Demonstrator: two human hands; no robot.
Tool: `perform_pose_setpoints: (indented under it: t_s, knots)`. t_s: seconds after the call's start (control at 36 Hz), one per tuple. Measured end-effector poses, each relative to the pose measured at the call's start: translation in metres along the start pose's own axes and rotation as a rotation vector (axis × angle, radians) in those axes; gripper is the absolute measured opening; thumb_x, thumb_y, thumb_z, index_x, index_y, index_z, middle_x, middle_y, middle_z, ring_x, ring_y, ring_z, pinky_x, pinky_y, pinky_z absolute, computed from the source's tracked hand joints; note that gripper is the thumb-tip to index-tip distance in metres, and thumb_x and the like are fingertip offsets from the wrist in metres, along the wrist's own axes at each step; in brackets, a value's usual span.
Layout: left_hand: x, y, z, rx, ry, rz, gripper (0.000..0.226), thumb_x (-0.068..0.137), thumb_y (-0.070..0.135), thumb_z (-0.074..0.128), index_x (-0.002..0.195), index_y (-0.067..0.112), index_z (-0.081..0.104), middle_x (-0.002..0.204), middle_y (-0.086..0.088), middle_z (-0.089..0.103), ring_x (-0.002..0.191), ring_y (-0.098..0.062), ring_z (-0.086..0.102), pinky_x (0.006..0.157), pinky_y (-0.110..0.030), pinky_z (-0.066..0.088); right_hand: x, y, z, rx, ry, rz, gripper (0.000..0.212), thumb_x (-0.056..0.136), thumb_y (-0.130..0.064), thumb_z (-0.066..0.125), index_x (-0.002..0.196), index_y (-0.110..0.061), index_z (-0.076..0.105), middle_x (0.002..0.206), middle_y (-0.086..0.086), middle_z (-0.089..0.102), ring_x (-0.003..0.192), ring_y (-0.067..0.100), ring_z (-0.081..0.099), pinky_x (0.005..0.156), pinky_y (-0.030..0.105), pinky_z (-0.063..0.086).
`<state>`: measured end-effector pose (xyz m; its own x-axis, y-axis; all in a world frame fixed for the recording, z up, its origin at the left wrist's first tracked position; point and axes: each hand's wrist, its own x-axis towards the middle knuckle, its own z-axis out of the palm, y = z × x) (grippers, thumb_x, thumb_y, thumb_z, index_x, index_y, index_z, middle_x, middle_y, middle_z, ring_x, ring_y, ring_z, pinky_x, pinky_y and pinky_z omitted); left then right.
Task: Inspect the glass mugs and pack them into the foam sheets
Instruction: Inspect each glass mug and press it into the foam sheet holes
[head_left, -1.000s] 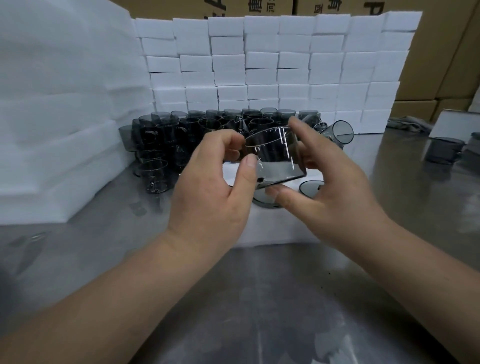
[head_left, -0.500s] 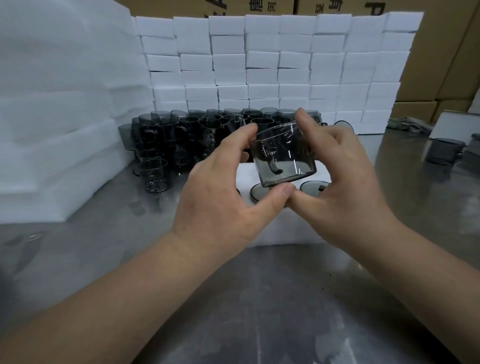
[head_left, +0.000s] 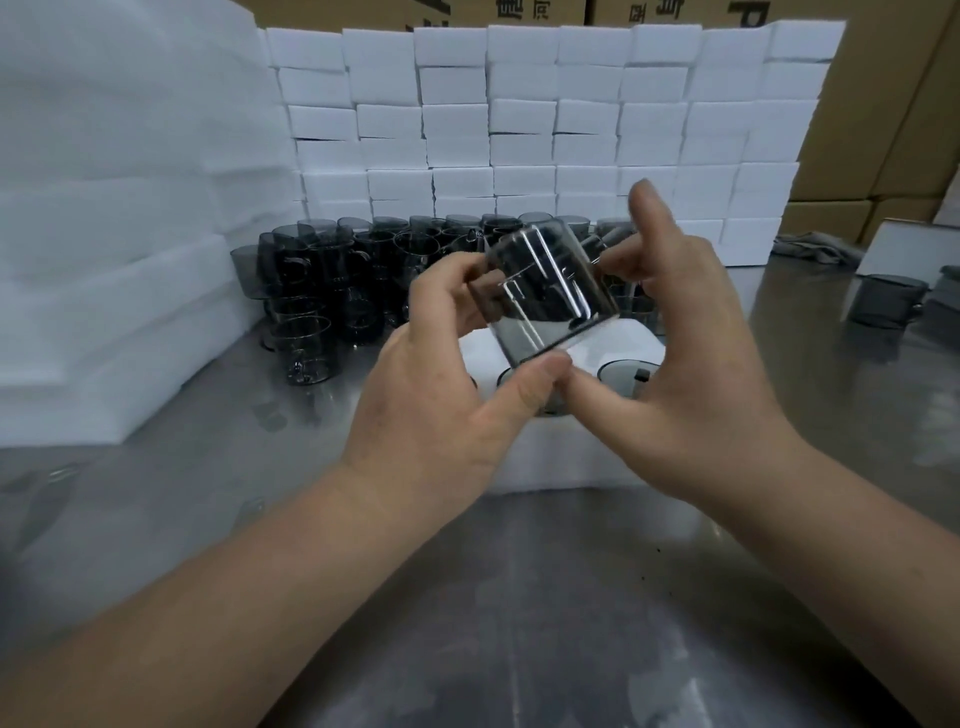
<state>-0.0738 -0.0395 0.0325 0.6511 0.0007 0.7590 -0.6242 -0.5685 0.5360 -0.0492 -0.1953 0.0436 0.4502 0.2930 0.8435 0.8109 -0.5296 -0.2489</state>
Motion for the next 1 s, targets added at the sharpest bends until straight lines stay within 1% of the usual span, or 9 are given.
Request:
perform_pose_setpoints:
  t_s: [0.14, 0.31, 0.39, 0.44, 0.56, 0.64, 0.81, 0.92, 1.0]
  knots:
    - [0.0011, 0.0013, -0.0010, -0.124, 0.045, 0.045, 0.060, 0.074, 0.076, 0.041, 0.116, 0.035, 0.029, 0.117, 0.018, 0.056, 0.107, 0.000, 0.057, 0.078, -0.039, 0.052, 0.0013, 0.0003, -0.0037, 0.078, 0.037, 0.095, 0.082, 0.072, -0.032, 0.066, 0.135, -0.028, 0.014, 0.114, -0.005, 0.045, 0.113, 0.009, 0.045, 0.100, 0.019, 0.032]
    - [0.0013, -0.0001, -0.0013, -0.118, 0.026, 0.156, 0.077, 0.084, 0.063, 0.026, 0.127, 0.000, 0.035, 0.099, 0.030, 0.054, 0.092, 0.020, 0.052, 0.075, -0.002, 0.037, -0.0004, 0.0007, -0.0027, 0.123, -0.050, 0.166, 0.071, 0.071, -0.059, 0.053, 0.133, -0.041, 0.025, 0.115, -0.028, 0.044, 0.113, -0.011, 0.042, 0.091, 0.002, 0.030]
    - [0.0011, -0.0005, -0.0005, -0.192, 0.009, 0.158, 0.072, 0.085, 0.059, 0.025, 0.127, 0.001, 0.035, 0.100, 0.034, 0.056, 0.099, 0.015, 0.053, 0.080, -0.004, 0.037, -0.0003, -0.0002, -0.0027, 0.152, -0.049, 0.177, 0.060, 0.068, -0.063, 0.049, 0.122, -0.054, 0.025, 0.111, -0.036, 0.042, 0.111, -0.014, 0.043, 0.083, -0.001, 0.032]
    - [0.0017, -0.0007, -0.0005, -0.206, 0.010, 0.133, 0.063, 0.086, 0.058, 0.025, 0.125, 0.010, 0.036, 0.099, 0.032, 0.057, 0.099, 0.012, 0.055, 0.081, -0.006, 0.039, -0.0007, -0.0012, -0.0016, 0.169, -0.047, 0.171, 0.055, 0.070, -0.062, 0.049, 0.120, -0.055, 0.027, 0.113, -0.034, 0.044, 0.113, -0.006, 0.047, 0.089, 0.007, 0.037]
    - [0.0018, -0.0027, -0.0005, -0.152, 0.019, 0.010, 0.040, 0.088, 0.060, 0.029, 0.114, 0.033, 0.041, 0.097, 0.034, 0.060, 0.092, 0.008, 0.058, 0.076, -0.009, 0.043, -0.0019, -0.0019, -0.0002, 0.166, -0.031, 0.111, 0.049, 0.080, -0.049, 0.048, 0.125, -0.030, 0.046, 0.111, -0.021, 0.053, 0.105, -0.001, 0.051, 0.093, 0.017, 0.040]
    - [0.0018, -0.0029, -0.0004, -0.111, 0.033, -0.013, 0.040, 0.087, 0.054, 0.028, 0.115, 0.031, 0.044, 0.094, 0.037, 0.058, 0.095, 0.011, 0.056, 0.077, -0.006, 0.039, -0.0018, -0.0023, 0.0001, 0.180, -0.023, 0.118, 0.043, 0.081, -0.048, 0.048, 0.121, -0.033, 0.045, 0.107, -0.022, 0.054, 0.099, -0.001, 0.051, 0.089, 0.015, 0.040]
    - [0.0025, -0.0026, -0.0017, -0.067, 0.014, -0.021, 0.068, 0.084, 0.055, 0.028, 0.139, 0.016, 0.035, 0.102, 0.020, 0.060, 0.103, 0.005, 0.054, 0.087, -0.010, 0.038, -0.0011, -0.0055, 0.0006, 0.276, -0.013, 0.204, 0.030, 0.075, -0.050, 0.051, 0.105, -0.046, 0.048, 0.094, -0.022, 0.060, 0.088, -0.005, 0.054, 0.079, 0.009, 0.041]
    - [0.0028, 0.0011, -0.0028, -0.067, -0.020, 0.033, 0.067, 0.089, 0.049, 0.023, 0.138, 0.008, 0.040, 0.109, 0.005, 0.064, 0.103, -0.009, 0.059, 0.091, -0.035, 0.045, 0.0007, -0.0050, 0.0018, 0.517, 0.021, 0.367, 0.026, 0.072, -0.038, 0.063, 0.098, -0.035, 0.063, 0.081, -0.018, 0.066, 0.078, -0.001, 0.058, 0.070, 0.015, 0.043]
    - [0.0027, -0.0016, -0.0028, -0.021, 0.002, 0.037, 0.066, 0.089, 0.048, 0.020, 0.137, 0.009, 0.042, 0.102, 0.006, 0.067, 0.096, -0.014, 0.061, 0.089, -0.039, 0.044, 0.0026, -0.0033, 0.0014, 0.619, 0.057, 0.461, 0.036, 0.068, -0.035, 0.064, 0.102, -0.023, 0.067, 0.083, -0.011, 0.071, 0.077, 0.000, 0.062, 0.069, 0.011, 0.045]
